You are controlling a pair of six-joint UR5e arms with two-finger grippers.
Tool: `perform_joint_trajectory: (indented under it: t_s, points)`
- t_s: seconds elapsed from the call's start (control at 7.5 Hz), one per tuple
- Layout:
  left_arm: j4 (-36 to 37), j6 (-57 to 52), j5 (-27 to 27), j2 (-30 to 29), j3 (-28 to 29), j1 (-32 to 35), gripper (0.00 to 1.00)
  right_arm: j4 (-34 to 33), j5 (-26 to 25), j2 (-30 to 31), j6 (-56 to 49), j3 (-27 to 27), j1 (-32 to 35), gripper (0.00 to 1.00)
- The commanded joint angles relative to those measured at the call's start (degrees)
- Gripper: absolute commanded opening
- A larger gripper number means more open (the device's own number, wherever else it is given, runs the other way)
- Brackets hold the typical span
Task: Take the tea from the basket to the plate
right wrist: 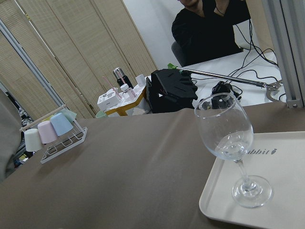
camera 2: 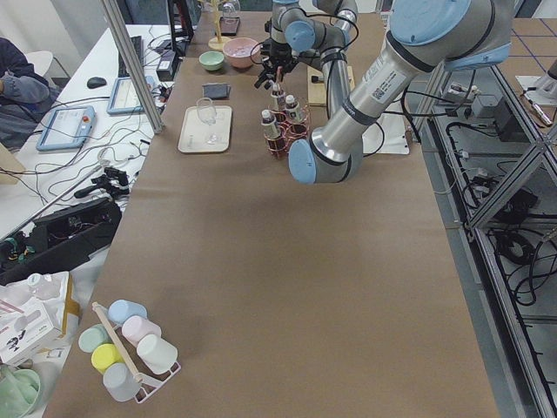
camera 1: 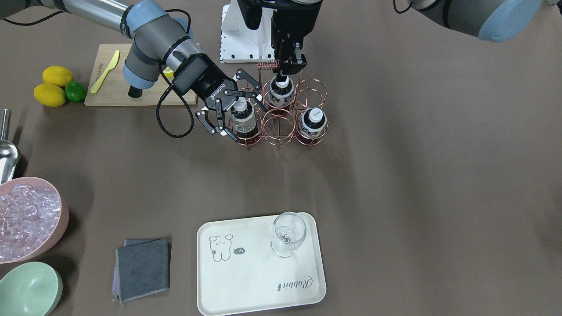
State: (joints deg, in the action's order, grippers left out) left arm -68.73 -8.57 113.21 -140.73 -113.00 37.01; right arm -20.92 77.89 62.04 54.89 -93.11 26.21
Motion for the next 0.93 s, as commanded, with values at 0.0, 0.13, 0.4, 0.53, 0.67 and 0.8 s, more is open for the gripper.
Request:
perform_joint_trajectory:
  t_s: [0.0, 0.13, 0.4, 0.53, 0.67, 0.8]
  points:
    - [0.00, -0.05, -0.01, 0.01, 0.07, -0.09, 0.00, 0.08, -0.02, 1.41, -0.22, -0.32, -0.11, 0.99]
    - [0.00, -0.05, -0.01, 0.01, 0.07, 0.00, 0.00, 0.00, 0.06, 2.55, -0.31, -1.88, -0.11, 1.00]
    - [0.00, -0.05, -0.01, 0.10, -0.02, 0.00, 0.00, 0.00, 0.15, 3.96, -0.22, -3.83, -0.11, 0.99]
    - [-0.09, -0.14, -0.01, 0.19, -0.02, 0.00, 0.00, 0.00, 0.15, 3.96, -0.22, -3.83, -0.11, 0.99]
    - [-0.09, -0.05, 0.08, 0.28, -0.11, 0.00, 0.00, -0.09, 0.15, 3.96, -0.22, -3.49, -0.11, 0.99]
    - [-0.09, -0.05, 0.08, 0.36, -0.11, 0.00, 0.00, -0.09, 0.15, 3.88, -0.13, -3.39, -0.19, 0.98]
